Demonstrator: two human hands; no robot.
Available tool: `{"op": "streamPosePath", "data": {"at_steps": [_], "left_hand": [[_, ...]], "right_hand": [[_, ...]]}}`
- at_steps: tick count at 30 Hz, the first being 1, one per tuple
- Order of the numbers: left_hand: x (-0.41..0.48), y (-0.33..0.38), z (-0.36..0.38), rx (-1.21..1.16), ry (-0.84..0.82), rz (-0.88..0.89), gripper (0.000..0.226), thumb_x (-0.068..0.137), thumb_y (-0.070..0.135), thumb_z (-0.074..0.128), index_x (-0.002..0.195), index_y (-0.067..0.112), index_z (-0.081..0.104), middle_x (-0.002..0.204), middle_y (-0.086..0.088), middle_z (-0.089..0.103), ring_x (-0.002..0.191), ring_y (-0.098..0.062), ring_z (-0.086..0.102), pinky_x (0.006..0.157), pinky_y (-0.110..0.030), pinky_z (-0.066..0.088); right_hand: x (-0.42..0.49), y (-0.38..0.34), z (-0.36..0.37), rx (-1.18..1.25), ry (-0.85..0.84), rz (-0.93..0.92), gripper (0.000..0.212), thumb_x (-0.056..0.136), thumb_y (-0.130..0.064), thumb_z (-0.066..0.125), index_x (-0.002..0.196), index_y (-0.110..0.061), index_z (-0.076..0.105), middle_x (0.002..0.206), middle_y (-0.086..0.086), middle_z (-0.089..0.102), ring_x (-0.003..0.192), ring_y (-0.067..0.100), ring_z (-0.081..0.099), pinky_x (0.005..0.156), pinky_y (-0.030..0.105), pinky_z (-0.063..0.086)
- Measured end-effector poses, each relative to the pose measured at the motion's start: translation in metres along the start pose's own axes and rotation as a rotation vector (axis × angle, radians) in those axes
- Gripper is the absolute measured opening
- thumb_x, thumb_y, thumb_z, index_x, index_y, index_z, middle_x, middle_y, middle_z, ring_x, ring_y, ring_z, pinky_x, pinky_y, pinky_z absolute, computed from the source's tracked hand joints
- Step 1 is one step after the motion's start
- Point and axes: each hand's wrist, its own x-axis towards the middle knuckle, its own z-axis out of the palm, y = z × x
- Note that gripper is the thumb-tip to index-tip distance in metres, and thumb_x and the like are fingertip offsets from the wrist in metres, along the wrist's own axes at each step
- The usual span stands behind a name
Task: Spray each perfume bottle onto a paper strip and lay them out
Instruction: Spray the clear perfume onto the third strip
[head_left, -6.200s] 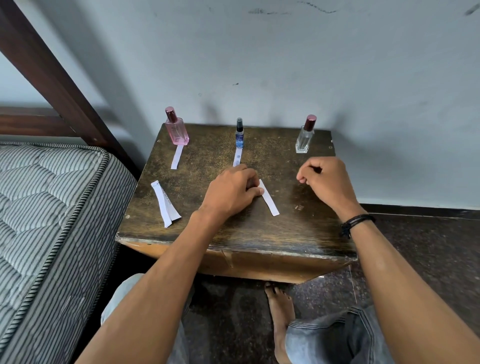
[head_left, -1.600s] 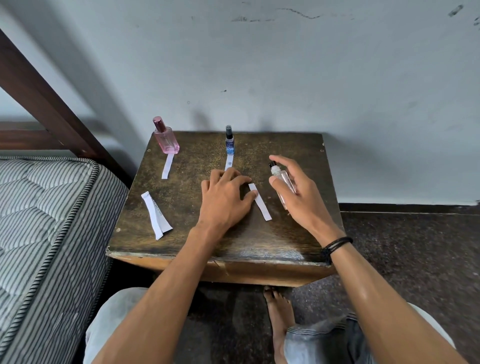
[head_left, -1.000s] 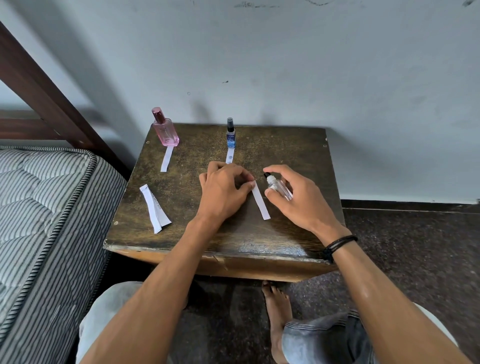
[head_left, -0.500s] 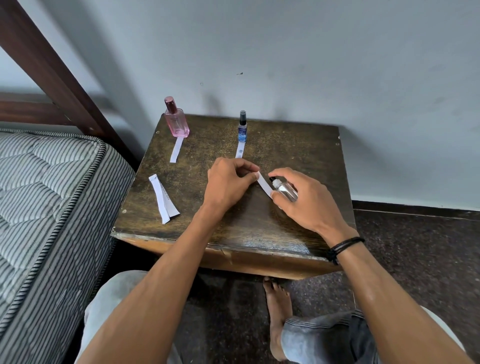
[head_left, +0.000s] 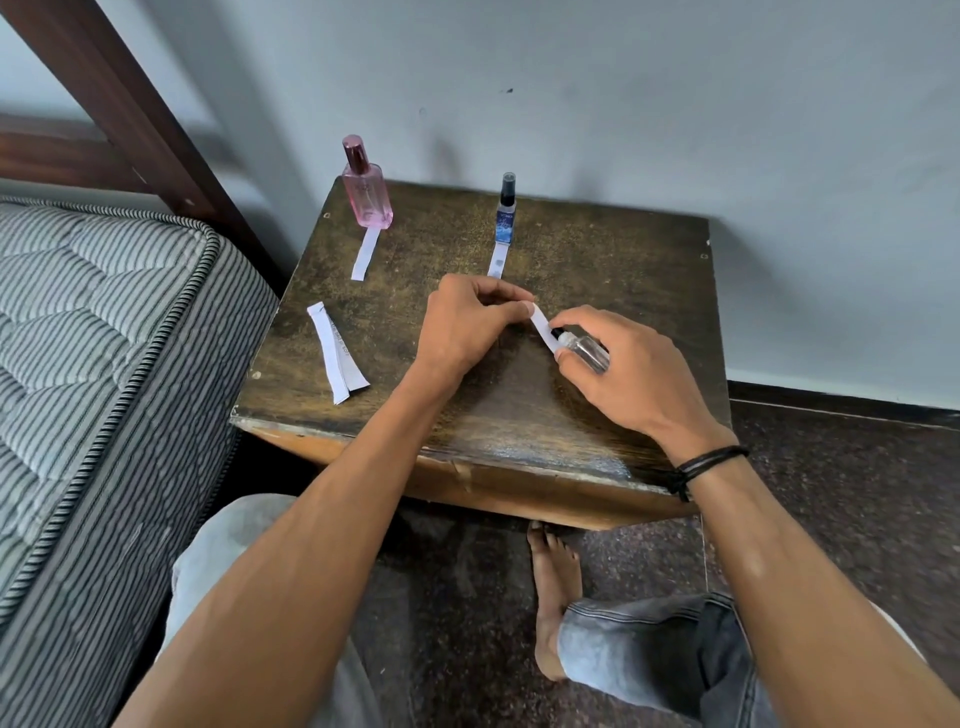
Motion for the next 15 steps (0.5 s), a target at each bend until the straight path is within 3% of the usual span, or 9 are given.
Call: {"op": "streamPosePath", "data": {"at_steps": [15], "left_hand": [[0.0013, -0.0015, 0.0001, -0.035, -0.014, -0.019, 0.006, 0.077, 0.024, 0.082, 0.083, 0.026, 0.082, 0.077, 0.008, 0.077, 0.063, -0.003, 0.061, 0.080, -0.036, 0.057]], "right_hand": [[0.0002, -0.0012, 0.0023, -0.041, 0.020, -0.032, 0.027, 0.095, -0.037, 0.059, 0.122, -0.038, 0.058, 0.114, -0.012, 0.069, 0.087, 0.020, 0.065, 0.070, 0.039, 0.055]]}}
